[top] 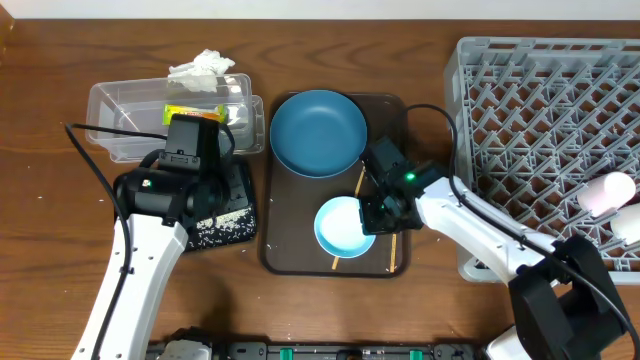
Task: Sort waste into correct bins and load items into the dishwasher rack
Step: 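Carry the light-blue bowl right and set it into the rack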
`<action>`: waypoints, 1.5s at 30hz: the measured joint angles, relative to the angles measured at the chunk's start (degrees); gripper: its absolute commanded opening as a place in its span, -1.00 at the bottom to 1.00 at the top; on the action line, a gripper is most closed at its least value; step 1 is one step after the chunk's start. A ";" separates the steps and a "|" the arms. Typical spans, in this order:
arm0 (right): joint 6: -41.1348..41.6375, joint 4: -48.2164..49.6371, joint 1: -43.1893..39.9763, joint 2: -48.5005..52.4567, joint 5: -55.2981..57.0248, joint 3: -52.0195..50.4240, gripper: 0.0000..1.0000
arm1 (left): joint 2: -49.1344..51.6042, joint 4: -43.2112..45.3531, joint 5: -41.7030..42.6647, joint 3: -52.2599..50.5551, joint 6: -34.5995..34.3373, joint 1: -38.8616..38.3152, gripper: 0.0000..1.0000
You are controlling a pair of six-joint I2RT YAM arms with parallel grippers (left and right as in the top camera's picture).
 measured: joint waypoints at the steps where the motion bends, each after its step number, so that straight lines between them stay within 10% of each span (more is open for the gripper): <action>1: -0.66 -1.29 -0.55 -0.04 0.00 0.90 -0.98 | 0.02 0.00 0.00 0.00 0.00 0.00 0.16; 10: -7.85 -8.92 -11.69 -8.63 10.71 13.33 -0.98 | 0.02 -0.02 0.00 0.00 0.00 0.00 0.17; 19: -22.38 4.11 -25.22 -15.72 35.87 15.89 -0.98 | 0.02 0.00 0.00 0.00 0.00 0.00 0.17; 45: -53.79 39.41 -53.94 6.25 64.98 15.89 -0.97 | 0.02 -1.11 0.04 -0.02 0.00 0.00 0.16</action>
